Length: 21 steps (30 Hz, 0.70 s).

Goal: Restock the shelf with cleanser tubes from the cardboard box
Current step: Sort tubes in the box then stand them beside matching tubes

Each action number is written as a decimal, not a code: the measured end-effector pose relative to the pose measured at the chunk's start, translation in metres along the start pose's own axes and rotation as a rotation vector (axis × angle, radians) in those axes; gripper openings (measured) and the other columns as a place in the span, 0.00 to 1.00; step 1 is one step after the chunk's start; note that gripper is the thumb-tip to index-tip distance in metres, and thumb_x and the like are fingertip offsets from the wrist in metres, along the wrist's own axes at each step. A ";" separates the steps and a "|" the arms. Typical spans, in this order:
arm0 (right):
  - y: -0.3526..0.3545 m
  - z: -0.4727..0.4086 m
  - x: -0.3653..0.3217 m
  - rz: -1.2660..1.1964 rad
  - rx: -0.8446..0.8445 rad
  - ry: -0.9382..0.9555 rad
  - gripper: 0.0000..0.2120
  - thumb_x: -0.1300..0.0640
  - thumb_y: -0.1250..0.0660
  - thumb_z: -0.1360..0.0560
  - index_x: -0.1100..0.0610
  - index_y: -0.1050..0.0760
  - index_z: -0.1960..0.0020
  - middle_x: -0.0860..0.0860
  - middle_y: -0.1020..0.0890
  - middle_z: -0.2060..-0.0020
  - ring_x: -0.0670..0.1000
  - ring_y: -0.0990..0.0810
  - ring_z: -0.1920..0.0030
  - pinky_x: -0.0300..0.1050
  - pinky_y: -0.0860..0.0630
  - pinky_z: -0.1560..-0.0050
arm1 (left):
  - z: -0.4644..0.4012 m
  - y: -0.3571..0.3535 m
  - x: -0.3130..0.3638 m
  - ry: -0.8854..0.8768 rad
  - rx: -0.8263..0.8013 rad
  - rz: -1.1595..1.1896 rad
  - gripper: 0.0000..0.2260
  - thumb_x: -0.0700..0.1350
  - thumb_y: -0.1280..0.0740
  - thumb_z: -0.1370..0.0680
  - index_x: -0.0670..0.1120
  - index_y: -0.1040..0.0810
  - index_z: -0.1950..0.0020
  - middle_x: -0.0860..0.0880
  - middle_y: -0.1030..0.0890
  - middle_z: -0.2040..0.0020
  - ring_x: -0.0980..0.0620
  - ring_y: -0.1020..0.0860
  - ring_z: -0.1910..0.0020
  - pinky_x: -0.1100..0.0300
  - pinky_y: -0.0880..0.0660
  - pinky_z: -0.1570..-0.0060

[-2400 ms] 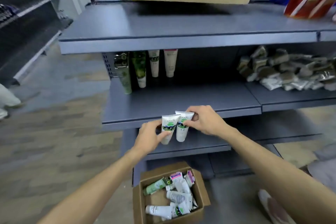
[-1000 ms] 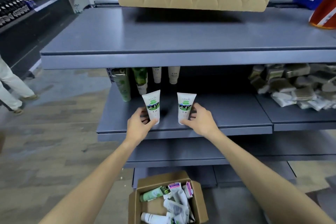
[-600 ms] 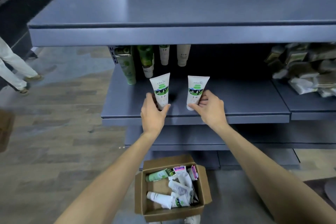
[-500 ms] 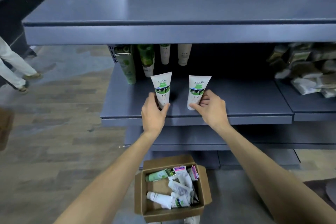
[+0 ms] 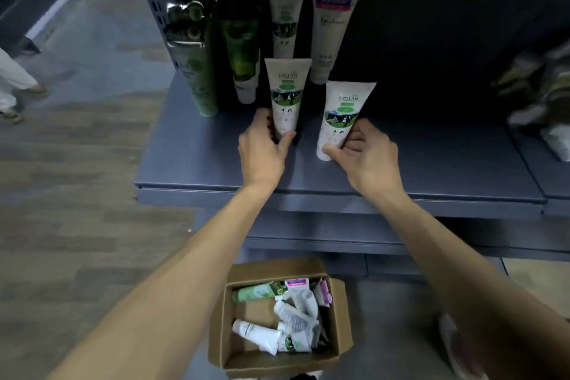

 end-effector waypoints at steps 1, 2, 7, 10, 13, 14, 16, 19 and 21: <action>-0.001 -0.003 0.000 0.000 -0.003 0.009 0.15 0.59 0.22 0.31 0.57 0.24 0.49 0.43 0.18 0.58 0.40 0.17 0.54 0.34 0.20 0.50 | -0.005 -0.003 -0.001 -0.004 0.011 -0.006 0.14 0.46 0.25 0.29 0.45 0.25 0.47 0.49 0.17 0.57 0.47 0.19 0.58 0.48 0.21 0.55; -0.002 -0.007 0.000 -0.002 -0.004 0.017 0.15 0.59 0.22 0.31 0.58 0.24 0.48 0.43 0.18 0.58 0.39 0.17 0.55 0.33 0.20 0.51 | -0.010 -0.006 -0.002 -0.004 0.024 -0.013 0.14 0.46 0.25 0.29 0.45 0.25 0.47 0.49 0.17 0.57 0.46 0.19 0.57 0.49 0.21 0.55; -0.010 -0.029 0.001 0.043 0.001 0.049 0.16 0.57 0.22 0.31 0.56 0.24 0.48 0.41 0.19 0.59 0.36 0.19 0.58 0.25 0.24 0.56 | -0.037 -0.021 -0.004 0.003 0.066 -0.052 0.16 0.48 0.26 0.29 0.46 0.22 0.44 0.48 0.17 0.50 0.46 0.19 0.51 0.50 0.22 0.51; -0.014 -0.042 -0.002 0.071 -0.002 0.075 0.16 0.57 0.22 0.32 0.56 0.24 0.48 0.38 0.21 0.61 0.34 0.21 0.60 0.23 0.25 0.58 | -0.049 -0.028 -0.001 -0.011 0.074 -0.073 0.17 0.47 0.26 0.29 0.45 0.22 0.41 0.47 0.17 0.46 0.44 0.20 0.47 0.51 0.22 0.50; -0.017 -0.053 -0.004 0.108 0.003 0.105 0.16 0.56 0.22 0.32 0.55 0.23 0.48 0.35 0.22 0.62 0.33 0.22 0.62 0.23 0.26 0.59 | -0.058 -0.033 0.003 -0.009 0.089 -0.084 0.18 0.46 0.26 0.28 0.45 0.23 0.39 0.47 0.18 0.43 0.43 0.20 0.44 0.49 0.22 0.49; -0.017 -0.057 -0.004 0.114 0.004 0.115 0.16 0.56 0.22 0.32 0.55 0.23 0.48 0.35 0.22 0.62 0.33 0.22 0.62 0.24 0.25 0.59 | -0.061 -0.035 0.004 -0.005 0.097 -0.090 0.19 0.46 0.27 0.28 0.46 0.24 0.39 0.47 0.18 0.42 0.43 0.21 0.43 0.49 0.22 0.48; -0.019 -0.064 -0.004 0.120 0.001 0.132 0.16 0.56 0.22 0.32 0.55 0.23 0.48 0.35 0.22 0.62 0.33 0.22 0.61 0.25 0.24 0.57 | -0.068 -0.038 0.004 0.017 0.116 -0.105 0.18 0.46 0.28 0.27 0.46 0.25 0.39 0.48 0.19 0.41 0.43 0.21 0.42 0.51 0.23 0.49; -0.021 -0.074 -0.006 0.155 -0.003 0.165 0.17 0.56 0.22 0.31 0.57 0.23 0.47 0.40 0.20 0.59 0.38 0.20 0.59 0.28 0.23 0.56 | -0.076 -0.043 0.005 0.061 0.130 -0.120 0.15 0.46 0.29 0.25 0.45 0.26 0.40 0.47 0.19 0.41 0.41 0.22 0.43 0.53 0.26 0.52; -0.022 -0.080 -0.008 0.180 -0.012 0.184 0.18 0.55 0.23 0.31 0.58 0.23 0.45 0.44 0.18 0.55 0.42 0.18 0.56 0.33 0.22 0.54 | -0.081 -0.045 0.005 0.079 0.146 -0.109 0.15 0.45 0.31 0.25 0.45 0.26 0.40 0.47 0.20 0.41 0.42 0.22 0.43 0.55 0.29 0.54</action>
Point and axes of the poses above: each hand's wrist, its own z-axis away from the middle knuckle, its own y-axis out of the back of the hand, x = y × z, the point moved 6 cm from there along -z, towards the middle knuckle
